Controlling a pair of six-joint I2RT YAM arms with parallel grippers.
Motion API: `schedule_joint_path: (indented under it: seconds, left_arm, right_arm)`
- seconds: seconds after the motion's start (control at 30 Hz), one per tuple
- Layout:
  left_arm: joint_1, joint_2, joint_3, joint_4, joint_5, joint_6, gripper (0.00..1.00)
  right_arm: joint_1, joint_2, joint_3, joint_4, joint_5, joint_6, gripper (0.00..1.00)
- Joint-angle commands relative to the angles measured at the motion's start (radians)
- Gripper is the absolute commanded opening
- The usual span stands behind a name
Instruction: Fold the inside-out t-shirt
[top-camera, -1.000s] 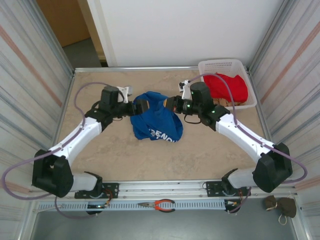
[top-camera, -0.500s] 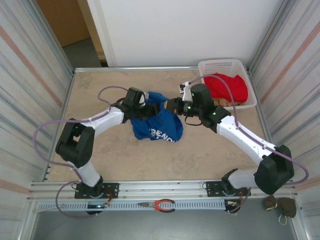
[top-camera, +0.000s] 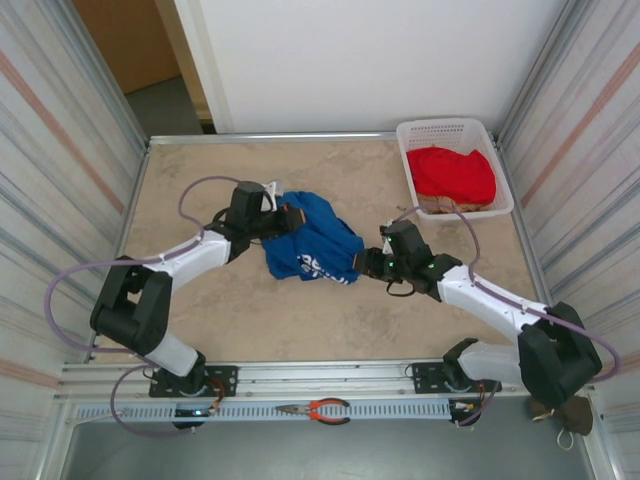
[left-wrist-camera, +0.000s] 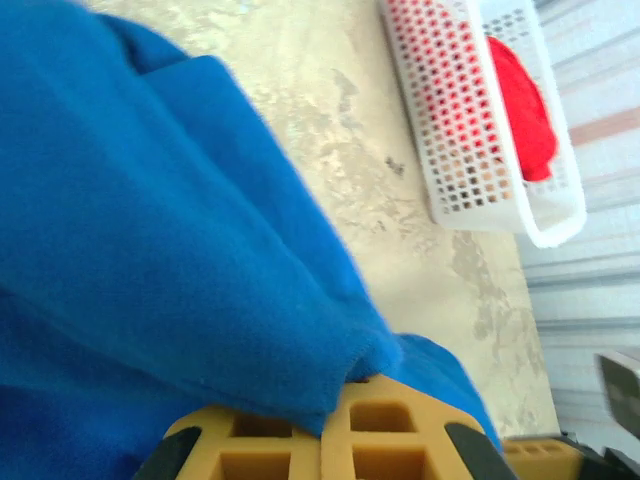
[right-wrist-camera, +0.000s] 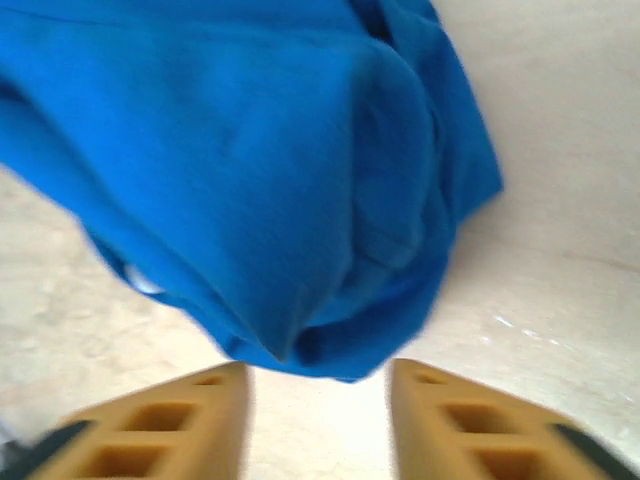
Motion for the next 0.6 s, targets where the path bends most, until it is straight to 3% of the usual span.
schedule_joint_path:
  seconds: [0.0,0.27,0.57]
  left_arm:
    - [0.000,-0.026,-0.041,0.078,0.064,0.050,0.00]
    - [-0.001,-0.054,-0.080,0.089,0.088,0.074,0.00]
    - [-0.001,-0.079,-0.078,0.074,0.097,0.081,0.00]
  right_arm:
    - [0.072,0.005,0.100,-0.110,0.124,-0.086,0.56]
    - [0.159,0.103,0.320,-0.238,0.239,-0.250,0.65]
    - [0.121,0.322,0.491,-0.227,0.143,-0.373,0.70]
